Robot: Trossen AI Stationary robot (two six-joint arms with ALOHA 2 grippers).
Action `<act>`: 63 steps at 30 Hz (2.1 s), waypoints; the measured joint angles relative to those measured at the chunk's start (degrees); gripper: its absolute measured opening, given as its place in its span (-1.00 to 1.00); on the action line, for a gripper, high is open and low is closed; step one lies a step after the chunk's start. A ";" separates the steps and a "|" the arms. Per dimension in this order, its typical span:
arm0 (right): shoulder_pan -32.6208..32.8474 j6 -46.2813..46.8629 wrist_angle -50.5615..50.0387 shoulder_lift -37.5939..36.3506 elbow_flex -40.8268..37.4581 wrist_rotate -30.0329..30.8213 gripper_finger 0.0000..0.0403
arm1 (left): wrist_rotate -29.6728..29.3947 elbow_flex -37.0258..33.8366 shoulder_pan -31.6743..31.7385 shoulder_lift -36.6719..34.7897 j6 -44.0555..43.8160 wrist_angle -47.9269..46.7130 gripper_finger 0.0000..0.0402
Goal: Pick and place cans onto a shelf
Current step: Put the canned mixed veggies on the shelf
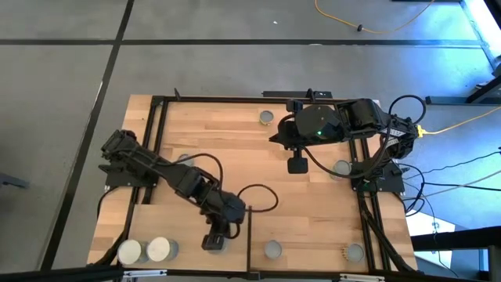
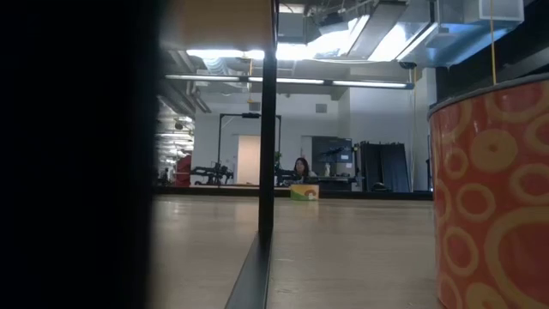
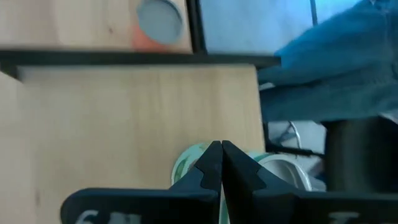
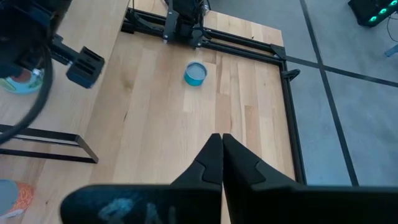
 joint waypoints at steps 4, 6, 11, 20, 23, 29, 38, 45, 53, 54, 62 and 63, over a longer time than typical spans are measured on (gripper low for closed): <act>0.00 0.00 -0.02 0.00 0.00 -0.01 -1.00 | 1.53 0.00 -1.45 0.00 -1.54 -1.44 -1.00; 0.00 0.00 -0.02 0.00 0.00 -0.01 -1.00 | 1.51 0.00 -1.99 0.00 -1.62 -1.64 -1.00; 0.00 0.00 -0.02 0.00 0.00 -0.01 -1.00 | 1.46 0.00 -3.06 0.00 -4.29 -4.27 -1.00; 0.00 0.00 -0.02 0.00 0.00 0.04 -1.00 | -3.40 0.02 -3.53 -0.64 -4.15 -6.27 -1.00; 0.00 0.00 -0.04 0.00 0.00 0.05 -1.00 | -4.79 0.00 -3.37 -1.32 -4.13 -6.37 -1.00; 0.00 0.00 -0.07 0.00 0.00 0.06 -1.00 | -2.57 0.09 -3.37 -2.64 -4.50 -1.30 -1.00; 0.00 0.17 -0.07 0.00 0.00 0.10 -1.00 | 1.04 0.00 -5.14 -1.84 -6.13 -0.11 -1.00; -0.02 0.00 -0.07 0.00 0.00 0.10 -1.00 | 0.44 0.00 -5.42 -1.92 -6.12 0.50 -1.00; -0.02 -0.07 -0.07 0.00 0.00 0.12 -1.00 | 1.04 0.00 -5.40 -1.92 -7.27 0.25 -1.00; -0.02 -0.17 -0.07 0.00 0.00 0.12 -1.00 | 1.14 0.00 -5.40 -1.92 -7.43 0.10 -1.00; -0.02 -0.22 -0.05 0.00 0.00 0.12 -1.00 | 1.64 0.00 -5.40 -1.92 -7.63 -4.14 -1.00; -0.02 -0.18 -0.07 0.00 0.00 0.12 -1.00 | 1.64 0.00 -5.40 -1.92 -7.65 -4.50 -1.00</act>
